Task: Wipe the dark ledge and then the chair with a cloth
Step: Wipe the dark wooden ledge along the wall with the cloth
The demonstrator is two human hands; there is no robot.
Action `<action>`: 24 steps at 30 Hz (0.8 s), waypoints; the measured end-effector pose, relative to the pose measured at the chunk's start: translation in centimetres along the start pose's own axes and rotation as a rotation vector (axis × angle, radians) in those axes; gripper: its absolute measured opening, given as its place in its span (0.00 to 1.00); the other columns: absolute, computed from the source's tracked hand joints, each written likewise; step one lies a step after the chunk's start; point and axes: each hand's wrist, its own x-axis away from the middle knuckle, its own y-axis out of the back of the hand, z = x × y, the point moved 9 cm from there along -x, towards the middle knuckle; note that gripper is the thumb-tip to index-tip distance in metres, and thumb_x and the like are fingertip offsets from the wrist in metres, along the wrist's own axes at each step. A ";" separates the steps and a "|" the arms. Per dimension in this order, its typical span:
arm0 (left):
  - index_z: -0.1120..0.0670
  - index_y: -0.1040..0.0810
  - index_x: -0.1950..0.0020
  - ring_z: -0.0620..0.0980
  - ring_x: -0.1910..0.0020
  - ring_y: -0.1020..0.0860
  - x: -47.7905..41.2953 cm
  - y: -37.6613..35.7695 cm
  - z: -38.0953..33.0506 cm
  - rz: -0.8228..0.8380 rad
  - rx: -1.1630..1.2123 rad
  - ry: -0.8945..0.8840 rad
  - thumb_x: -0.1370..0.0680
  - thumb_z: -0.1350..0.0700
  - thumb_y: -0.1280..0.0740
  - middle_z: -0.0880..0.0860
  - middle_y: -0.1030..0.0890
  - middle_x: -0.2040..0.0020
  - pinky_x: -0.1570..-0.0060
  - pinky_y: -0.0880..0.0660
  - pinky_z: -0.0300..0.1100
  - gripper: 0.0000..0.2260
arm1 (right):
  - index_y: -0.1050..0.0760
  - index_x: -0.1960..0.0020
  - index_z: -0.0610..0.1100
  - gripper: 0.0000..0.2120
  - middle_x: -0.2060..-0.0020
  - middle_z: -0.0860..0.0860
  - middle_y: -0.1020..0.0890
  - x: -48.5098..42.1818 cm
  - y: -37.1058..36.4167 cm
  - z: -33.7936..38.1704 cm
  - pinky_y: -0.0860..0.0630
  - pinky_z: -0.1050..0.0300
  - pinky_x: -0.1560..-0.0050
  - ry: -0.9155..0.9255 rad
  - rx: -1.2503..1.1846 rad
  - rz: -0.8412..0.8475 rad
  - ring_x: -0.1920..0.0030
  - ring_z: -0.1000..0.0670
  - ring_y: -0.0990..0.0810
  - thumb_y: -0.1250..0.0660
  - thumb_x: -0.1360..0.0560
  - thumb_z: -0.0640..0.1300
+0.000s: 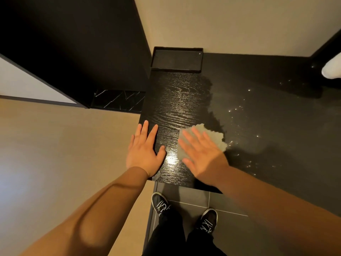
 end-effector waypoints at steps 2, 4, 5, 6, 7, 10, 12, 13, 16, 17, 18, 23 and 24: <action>0.43 0.49 0.14 0.52 0.15 0.57 0.0 0.1 0.0 -0.013 0.006 -0.005 0.18 0.37 0.42 0.50 0.54 0.13 0.17 0.51 0.54 0.34 | 0.41 0.18 0.51 0.30 0.17 0.50 0.46 2.1 -0.8 1.4 0.46 0.39 0.20 0.113 -0.022 0.007 0.17 0.44 0.52 0.43 0.17 0.59; 0.43 0.49 0.14 0.53 0.15 0.56 -0.1 0.1 0.0 -0.014 0.002 -0.006 0.18 0.37 0.43 0.50 0.54 0.13 0.17 0.50 0.54 0.34 | 0.36 0.19 0.50 0.29 0.18 0.50 0.43 2.8 -0.5 1.3 0.42 0.39 0.22 0.178 -0.054 -0.019 0.17 0.44 0.48 0.39 0.18 0.57; 0.43 0.48 0.14 0.53 0.15 0.56 -0.1 0.1 0.0 -0.014 0.000 -0.007 0.18 0.37 0.43 0.50 0.53 0.13 0.17 0.50 0.55 0.34 | 0.35 0.20 0.49 0.28 0.18 0.50 0.41 2.8 -0.2 0.7 0.41 0.39 0.22 0.173 -0.063 -0.037 0.18 0.45 0.47 0.38 0.18 0.57; 0.43 0.48 0.14 0.53 0.15 0.56 -0.1 0.1 0.0 -0.016 0.002 -0.008 0.18 0.37 0.43 0.51 0.53 0.13 0.17 0.49 0.55 0.34 | 0.35 0.20 0.49 0.28 0.18 0.50 0.41 2.5 0.0 -0.2 0.41 0.40 0.22 0.138 -0.058 -0.050 0.18 0.45 0.47 0.38 0.18 0.57; 0.43 0.48 0.14 0.53 0.15 0.55 -0.1 0.1 0.0 -0.019 0.009 -0.009 0.18 0.37 0.43 0.51 0.53 0.13 0.17 0.49 0.55 0.34 | 0.36 0.19 0.49 0.29 0.18 0.50 0.41 2.2 0.3 -1.3 0.42 0.40 0.21 0.081 -0.038 -0.056 0.17 0.45 0.48 0.40 0.17 0.57; 0.43 0.47 0.14 0.53 0.15 0.55 0.0 0.2 0.0 -0.036 0.019 -0.011 0.18 0.37 0.42 0.51 0.52 0.13 0.17 0.49 0.55 0.33 | 0.41 0.18 0.47 0.29 0.17 0.47 0.44 2.4 0.6 -2.3 0.45 0.38 0.21 -0.107 0.003 -0.082 0.17 0.42 0.51 0.45 0.16 0.58; 0.43 0.47 0.14 0.52 0.15 0.55 0.0 0.1 0.1 -0.037 0.019 -0.003 0.18 0.37 0.42 0.50 0.52 0.13 0.17 0.49 0.54 0.33 | 0.43 0.17 0.47 0.29 0.17 0.46 0.47 3.8 -0.2 -0.1 0.47 0.37 0.21 -0.069 0.000 -0.072 0.17 0.41 0.53 0.46 0.15 0.57; 0.43 0.47 0.14 0.52 0.15 0.55 0.0 0.2 0.1 -0.038 0.020 0.001 0.18 0.37 0.43 0.50 0.51 0.13 0.17 0.49 0.54 0.33 | 0.44 0.17 0.47 0.30 0.17 0.47 0.48 4.8 -0.7 1.3 0.47 0.38 0.20 0.007 0.013 -0.053 0.17 0.41 0.54 0.46 0.15 0.57; 0.42 0.46 0.15 0.52 0.15 0.54 0.0 0.1 0.2 -0.050 0.026 0.007 0.17 0.37 0.44 0.50 0.51 0.13 0.17 0.50 0.55 0.31 | 0.39 0.18 0.48 0.29 0.17 0.49 0.45 7.6 -1.4 2.4 0.44 0.40 0.20 0.172 -0.009 -0.029 0.17 0.44 0.50 0.41 0.16 0.57; 0.42 0.46 0.15 0.52 0.15 0.54 0.1 0.1 0.2 -0.050 0.023 0.008 0.17 0.37 0.45 0.50 0.51 0.13 0.17 0.50 0.56 0.31 | 0.39 0.18 0.49 0.29 0.17 0.50 0.45 8.0 -1.2 1.4 0.44 0.41 0.20 0.168 -0.010 -0.013 0.17 0.45 0.50 0.41 0.16 0.57; 0.42 0.46 0.15 0.51 0.15 0.54 0.2 0.1 0.3 -0.052 0.013 0.012 0.17 0.37 0.46 0.49 0.50 0.13 0.17 0.51 0.58 0.31 | 0.41 0.18 0.49 0.29 0.17 0.50 0.46 8.3 -1.0 0.1 0.45 0.42 0.20 0.134 0.006 0.016 0.17 0.46 0.51 0.42 0.16 0.57; 0.42 0.46 0.15 0.53 0.15 0.52 0.6 0.3 -0.3 -0.070 -0.100 0.043 0.16 0.38 0.49 0.51 0.48 0.14 0.17 0.57 0.60 0.29 | 0.48 0.16 0.49 0.31 0.16 0.50 0.51 9.2 0.0 -5.3 0.48 0.40 0.20 -0.240 0.033 0.100 0.17 0.44 0.57 0.57 0.16 0.58; 0.42 0.46 0.15 0.54 0.15 0.51 0.7 0.2 -0.6 -0.067 -0.115 0.056 0.15 0.39 0.50 0.52 0.48 0.14 0.17 0.56 0.59 0.28 | 0.47 0.16 0.48 0.30 0.17 0.48 0.50 9.3 0.2 -4.7 0.48 0.39 0.20 -0.261 0.032 0.093 0.17 0.43 0.56 0.56 0.16 0.58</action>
